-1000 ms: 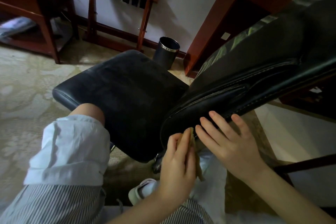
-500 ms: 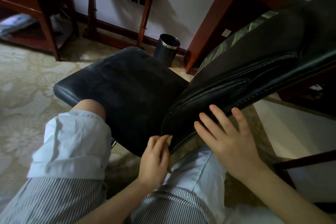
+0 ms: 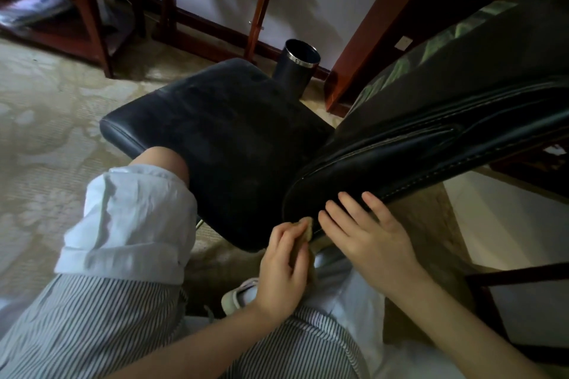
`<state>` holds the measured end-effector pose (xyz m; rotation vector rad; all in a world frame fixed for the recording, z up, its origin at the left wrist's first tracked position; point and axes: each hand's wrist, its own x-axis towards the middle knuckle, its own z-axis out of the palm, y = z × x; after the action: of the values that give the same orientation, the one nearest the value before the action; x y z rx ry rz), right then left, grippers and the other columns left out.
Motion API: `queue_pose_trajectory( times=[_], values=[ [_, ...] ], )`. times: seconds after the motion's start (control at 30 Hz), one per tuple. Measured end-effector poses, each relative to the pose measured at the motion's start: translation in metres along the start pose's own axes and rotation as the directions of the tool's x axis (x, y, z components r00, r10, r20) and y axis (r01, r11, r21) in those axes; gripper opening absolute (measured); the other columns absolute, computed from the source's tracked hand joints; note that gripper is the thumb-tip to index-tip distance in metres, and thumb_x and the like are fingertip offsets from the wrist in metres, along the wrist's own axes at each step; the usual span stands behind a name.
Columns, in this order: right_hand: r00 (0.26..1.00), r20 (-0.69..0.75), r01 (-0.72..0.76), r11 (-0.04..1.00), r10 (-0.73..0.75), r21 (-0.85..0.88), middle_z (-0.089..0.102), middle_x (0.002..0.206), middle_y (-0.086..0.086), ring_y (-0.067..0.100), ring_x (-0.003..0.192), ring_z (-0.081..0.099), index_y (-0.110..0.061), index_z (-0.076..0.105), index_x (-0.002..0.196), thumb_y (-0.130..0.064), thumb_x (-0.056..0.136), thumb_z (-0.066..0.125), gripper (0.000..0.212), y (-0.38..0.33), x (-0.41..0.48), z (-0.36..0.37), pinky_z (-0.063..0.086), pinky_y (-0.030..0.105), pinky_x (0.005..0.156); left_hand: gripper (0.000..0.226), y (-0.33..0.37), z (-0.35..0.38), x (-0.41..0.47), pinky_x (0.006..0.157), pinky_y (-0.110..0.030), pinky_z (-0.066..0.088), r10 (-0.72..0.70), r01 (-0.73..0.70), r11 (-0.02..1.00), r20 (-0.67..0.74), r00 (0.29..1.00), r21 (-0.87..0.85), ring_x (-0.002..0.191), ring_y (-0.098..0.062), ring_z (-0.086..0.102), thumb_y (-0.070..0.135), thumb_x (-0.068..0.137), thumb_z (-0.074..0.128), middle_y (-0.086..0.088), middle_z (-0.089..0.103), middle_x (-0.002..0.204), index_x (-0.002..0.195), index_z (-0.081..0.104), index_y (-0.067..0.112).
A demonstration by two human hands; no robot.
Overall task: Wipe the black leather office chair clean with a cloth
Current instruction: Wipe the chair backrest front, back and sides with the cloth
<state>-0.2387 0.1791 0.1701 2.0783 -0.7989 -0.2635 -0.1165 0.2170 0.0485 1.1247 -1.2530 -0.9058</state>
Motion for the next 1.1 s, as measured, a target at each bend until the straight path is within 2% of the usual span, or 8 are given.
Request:
queue_pose_trajectory(
  times=[0.2, 0.33, 0.4, 0.57, 0.7, 0.93, 1.03, 1.1],
  values=[
    [0.992, -0.12, 0.039, 0.998, -0.033, 0.047, 0.066, 0.075, -0.005, 0.016, 0.09, 0.063, -0.022, 0.071, 0.079, -0.017, 0.093, 0.046, 0.029, -0.013, 0.022, 0.009, 0.019, 0.035, 0.107, 0.029, -0.056, -0.006, -0.009, 0.087, -0.011, 0.042, -0.139, 0.126, 0.98, 0.075, 0.988, 0.151, 0.103, 0.002, 0.053, 0.011, 0.093, 0.049, 0.012, 0.052, 0.111, 0.121, 0.057, 0.014],
    [0.985, -0.057, 0.166, 0.986, -0.165, 0.019, 0.066, 0.082, -0.008, 0.014, 0.093, 0.061, -0.024, 0.07, 0.085, -0.038, 0.091, 0.051, 0.025, -0.009, 0.02, 0.018, 0.024, 0.036, 0.105, 0.028, -0.089, -0.007, -0.009, 0.085, -0.009, 0.034, -0.408, 0.387, 0.905, 0.101, 0.907, 0.177, 0.105, -0.017, 0.056, 0.001, 0.09, 0.052, 0.001, 0.054, 0.107, 0.116, 0.06, 0.009],
    [0.97, -0.002, 0.244, 0.97, -0.244, 0.005, 0.068, 0.091, -0.005, 0.016, 0.097, 0.062, -0.023, 0.072, 0.093, -0.028, 0.09, 0.05, 0.022, -0.007, 0.012, 0.019, 0.027, 0.036, 0.103, 0.027, -0.09, -0.002, -0.007, 0.085, -0.011, 0.034, -0.46, 0.442, 0.881, 0.086, 0.884, 0.172, 0.104, -0.018, 0.056, 0.002, 0.091, 0.052, -0.001, 0.055, 0.107, 0.116, 0.059, 0.009],
    [0.962, -0.01, 0.268, 0.955, -0.272, -0.128, 0.067, 0.103, -0.002, 0.024, 0.108, 0.043, -0.021, 0.07, 0.104, -0.003, 0.082, 0.038, 0.043, -0.016, 0.002, 0.024, 0.024, 0.04, 0.104, 0.027, -0.073, 0.003, -0.007, 0.09, -0.019, 0.04, -0.444, 0.439, 0.886, 0.003, 0.896, 0.148, 0.105, -0.011, 0.055, 0.008, 0.092, 0.052, 0.001, 0.057, 0.111, 0.118, 0.058, 0.013],
    [0.971, -0.039, 0.23, 0.969, -0.234, -0.087, 0.067, 0.098, -0.002, 0.022, 0.101, 0.048, -0.021, 0.069, 0.098, -0.003, 0.093, 0.025, 0.048, -0.018, 0.005, 0.028, 0.029, 0.034, 0.099, 0.029, -0.036, 0.002, -0.006, 0.089, -0.01, 0.042, -0.267, 0.267, 0.962, -0.012, 0.964, 0.055, 0.105, 0.003, 0.053, 0.011, 0.093, 0.052, 0.011, 0.056, 0.112, 0.119, 0.056, 0.023],
    [0.967, -0.088, 0.234, 0.971, -0.237, -0.05, 0.068, 0.096, -0.001, 0.023, 0.1, 0.048, -0.019, 0.071, 0.097, -0.011, 0.089, 0.037, 0.036, -0.019, 0.004, 0.03, 0.03, 0.034, 0.097, 0.032, -0.028, 0.001, -0.005, 0.091, -0.011, 0.042, -0.152, 0.153, 0.988, 0.015, 0.988, -0.035, 0.109, -0.003, 0.055, 0.017, 0.092, 0.048, 0.011, 0.057, 0.114, 0.122, 0.059, 0.012],
    [0.971, -0.079, 0.223, 0.974, -0.226, -0.043, 0.067, 0.095, -0.001, 0.023, 0.099, 0.049, -0.02, 0.071, 0.097, -0.001, 0.094, 0.022, 0.053, -0.019, 0.003, 0.029, 0.031, 0.034, 0.096, 0.03, -0.065, -0.003, -0.009, 0.09, -0.015, 0.044, -0.278, 0.275, 0.96, 0.052, 0.959, 0.058, 0.103, -0.001, 0.056, 0.009, 0.093, 0.051, 0.01, 0.058, 0.108, 0.121, 0.06, 0.011],
    [0.974, -0.066, 0.217, 0.976, -0.219, -0.036, 0.067, 0.094, -0.002, 0.023, 0.099, 0.048, -0.02, 0.072, 0.096, 0.001, 0.095, 0.019, 0.057, -0.019, 0.003, 0.028, 0.03, 0.034, 0.096, 0.03, -0.092, -0.007, -0.009, 0.095, -0.024, 0.044, -0.448, 0.434, 0.893, 0.134, 0.884, 0.119, 0.104, -0.006, 0.055, 0.007, 0.093, 0.051, 0.003, 0.058, 0.11, 0.122, 0.059, 0.011]
  ],
)
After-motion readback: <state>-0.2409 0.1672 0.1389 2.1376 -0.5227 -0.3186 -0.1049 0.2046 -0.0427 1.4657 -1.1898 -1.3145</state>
